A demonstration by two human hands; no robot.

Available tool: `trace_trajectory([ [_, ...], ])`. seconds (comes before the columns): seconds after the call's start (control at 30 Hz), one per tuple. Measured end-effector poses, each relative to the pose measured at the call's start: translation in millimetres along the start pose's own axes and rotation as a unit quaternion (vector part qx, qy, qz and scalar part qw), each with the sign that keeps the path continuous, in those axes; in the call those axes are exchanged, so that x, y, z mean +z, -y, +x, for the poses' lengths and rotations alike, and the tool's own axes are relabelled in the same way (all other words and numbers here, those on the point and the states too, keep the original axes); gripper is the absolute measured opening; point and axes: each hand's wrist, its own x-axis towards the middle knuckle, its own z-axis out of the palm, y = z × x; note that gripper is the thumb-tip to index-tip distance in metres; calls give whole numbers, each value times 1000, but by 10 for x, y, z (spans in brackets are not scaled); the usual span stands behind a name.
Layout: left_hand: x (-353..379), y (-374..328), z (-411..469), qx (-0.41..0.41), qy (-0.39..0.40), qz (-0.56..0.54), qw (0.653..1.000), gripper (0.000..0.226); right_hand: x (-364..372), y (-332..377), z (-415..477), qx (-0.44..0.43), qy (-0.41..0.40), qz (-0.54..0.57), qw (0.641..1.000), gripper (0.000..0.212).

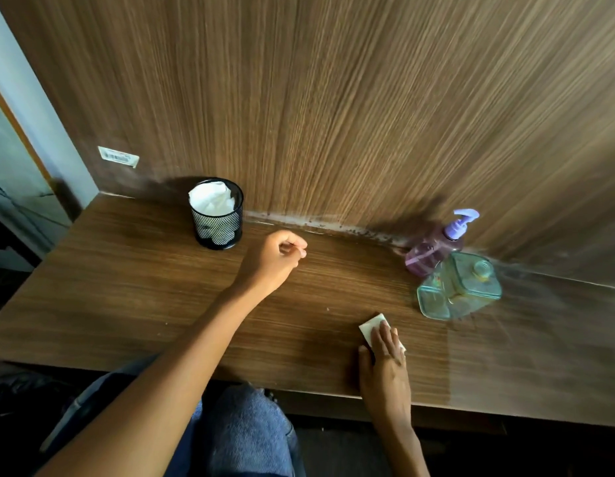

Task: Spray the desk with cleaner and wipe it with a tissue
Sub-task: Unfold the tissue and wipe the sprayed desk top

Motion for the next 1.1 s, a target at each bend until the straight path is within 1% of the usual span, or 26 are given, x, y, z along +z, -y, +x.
trace_trajectory([
  [0.07,18,5,10,1,5,1,1000,18,64,23,41,3,28,-40,999,59],
  [0.13,12,11,15,2,4,7,1000,19,105,65,103,21,32,-69,997,70],
  [0.2,-12,14,21,1,-2,9,1000,15,130,140,223,35,34,-79,996,77],
  [0.3,-64,8,29,5,-15,1,1000,14,175,313,471,42,61,-72,995,84],
  [0.37,-92,8,31,3,-16,-2,1000,14,223,452,587,13,84,-71,994,86],
  [0.47,-119,13,41,2,-21,-10,1000,14,323,599,552,-69,114,-90,987,86],
  [0.57,-150,32,63,5,-25,-13,1000,15,357,589,231,-153,123,-125,973,99],
  [0.63,-177,45,75,7,-27,-10,1000,14,297,448,30,-167,132,-152,965,108],
  [0.7,-205,64,81,7,-32,-16,999,14,181,215,-15,-130,117,-160,971,107],
  [0.77,-224,81,80,9,-37,-15,999,16,52,15,67,-70,84,-163,981,108],
  [0.83,-234,93,78,7,-35,-14,999,19,-15,-35,229,-15,81,-145,986,104],
  [0.9,-241,103,77,3,-32,-13,999,17,29,81,416,9,91,-120,988,98],
  [1.0,-252,104,80,1,-34,-11,999,14,206,436,649,-9,96,-102,990,92],
  [1.1,-229,99,96,-2,-36,-18,999,14,390,752,639,-65,120,-110,985,93],
])
